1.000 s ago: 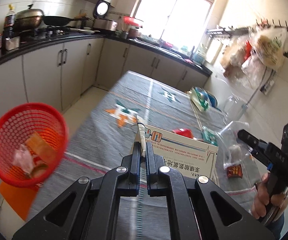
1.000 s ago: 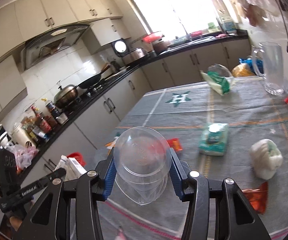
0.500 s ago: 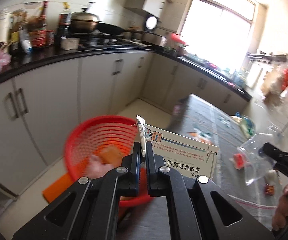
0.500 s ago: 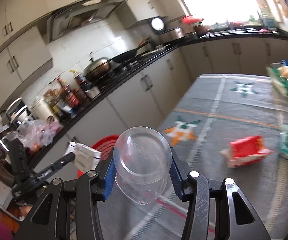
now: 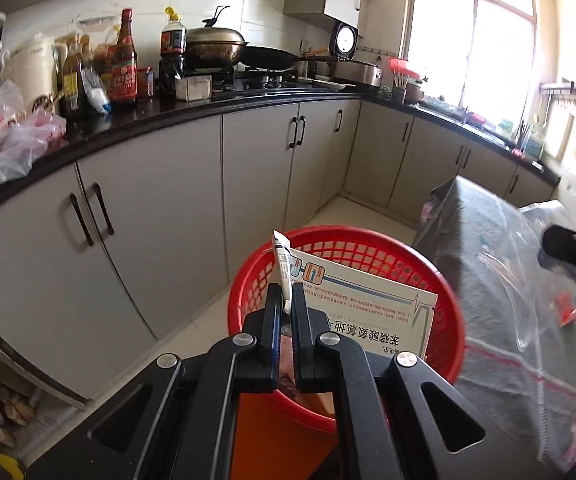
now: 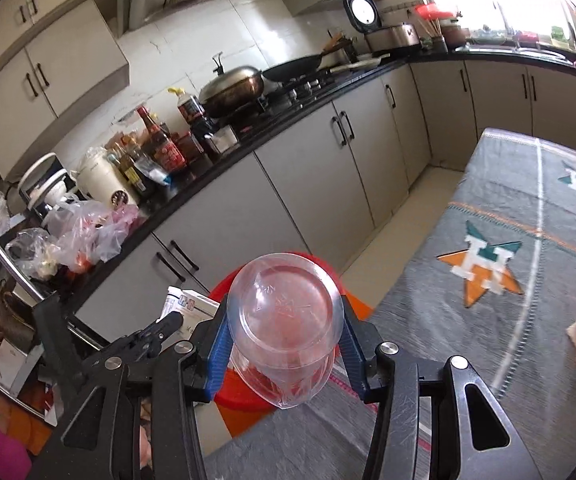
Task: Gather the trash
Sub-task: 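Carry the white carton and clear cup toward the red basket with both grippers, then open the left gripper over the basket while the right drops the clear cup in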
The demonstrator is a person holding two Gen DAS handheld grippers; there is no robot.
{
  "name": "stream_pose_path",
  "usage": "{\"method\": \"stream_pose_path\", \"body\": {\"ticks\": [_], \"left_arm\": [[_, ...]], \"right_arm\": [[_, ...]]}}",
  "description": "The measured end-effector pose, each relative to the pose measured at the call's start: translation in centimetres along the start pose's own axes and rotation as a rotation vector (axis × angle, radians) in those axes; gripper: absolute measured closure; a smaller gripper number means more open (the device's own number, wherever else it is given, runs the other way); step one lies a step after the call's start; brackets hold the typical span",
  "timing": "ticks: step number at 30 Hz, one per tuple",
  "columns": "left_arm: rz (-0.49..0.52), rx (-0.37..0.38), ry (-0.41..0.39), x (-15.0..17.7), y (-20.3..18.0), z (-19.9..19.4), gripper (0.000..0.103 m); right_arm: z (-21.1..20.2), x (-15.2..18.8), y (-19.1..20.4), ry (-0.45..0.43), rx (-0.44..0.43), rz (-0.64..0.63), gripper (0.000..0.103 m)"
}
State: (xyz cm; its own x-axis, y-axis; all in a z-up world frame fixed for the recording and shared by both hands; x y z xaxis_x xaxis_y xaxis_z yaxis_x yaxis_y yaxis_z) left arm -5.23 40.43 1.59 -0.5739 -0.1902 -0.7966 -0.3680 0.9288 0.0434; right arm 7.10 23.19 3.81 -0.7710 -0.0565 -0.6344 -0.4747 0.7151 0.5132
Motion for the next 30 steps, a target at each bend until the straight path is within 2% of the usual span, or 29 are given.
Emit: {"method": "stream_pose_path", "body": {"ticks": [10, 12, 15, 16, 17, 26, 30], "left_arm": [[0.029, -0.025, 0.011, 0.2, 0.1, 1.1, 0.099], [0.022, -0.022, 0.008, 0.1, 0.2, 1.1, 0.093], [0.031, -0.021, -0.007, -0.2, 0.2, 0.8, 0.073], [0.032, -0.024, -0.016, -0.3, 0.2, 0.6, 0.065], [0.033, -0.025, -0.021, -0.4, 0.1, 0.5, 0.063], [0.001, 0.011, -0.020, 0.3, -1.4, -1.1, 0.062], [0.005, 0.036, -0.019, 0.8, -3.1, -1.8, 0.060]], "right_arm": [[4.5, 0.1, 0.8, 0.026, 0.045, -0.019, 0.049], [5.2, 0.1, 0.8, 0.030, 0.057, -0.017, 0.048], [5.9, 0.1, 0.9, 0.047, 0.059, -0.016, 0.044], [5.8, 0.1, 0.8, 0.043, 0.060, -0.013, 0.043], [5.8, 0.1, 0.9, 0.043, 0.056, -0.012, 0.043], [1.9, 0.7, -0.2, -0.008, 0.031, 0.007, 0.043], [-0.7, 1.7, -1.6, -0.049, 0.058, 0.010, 0.043]]}}
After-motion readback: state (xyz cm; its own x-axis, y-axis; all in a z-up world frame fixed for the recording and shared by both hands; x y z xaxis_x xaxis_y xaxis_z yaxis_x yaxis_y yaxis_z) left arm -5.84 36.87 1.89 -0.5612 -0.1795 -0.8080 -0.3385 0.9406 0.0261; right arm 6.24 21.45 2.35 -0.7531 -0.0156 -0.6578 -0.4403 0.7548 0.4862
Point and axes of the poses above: each gripper's, at about its wrist camera, not at the fingertips, and z roughly the way its jaws point, y to its left, x to its underside, the point moved 8 cm from there along z, roughly the way its jaws point, and after that the axes turned 9 degrees about z, right-handed, at the moved point
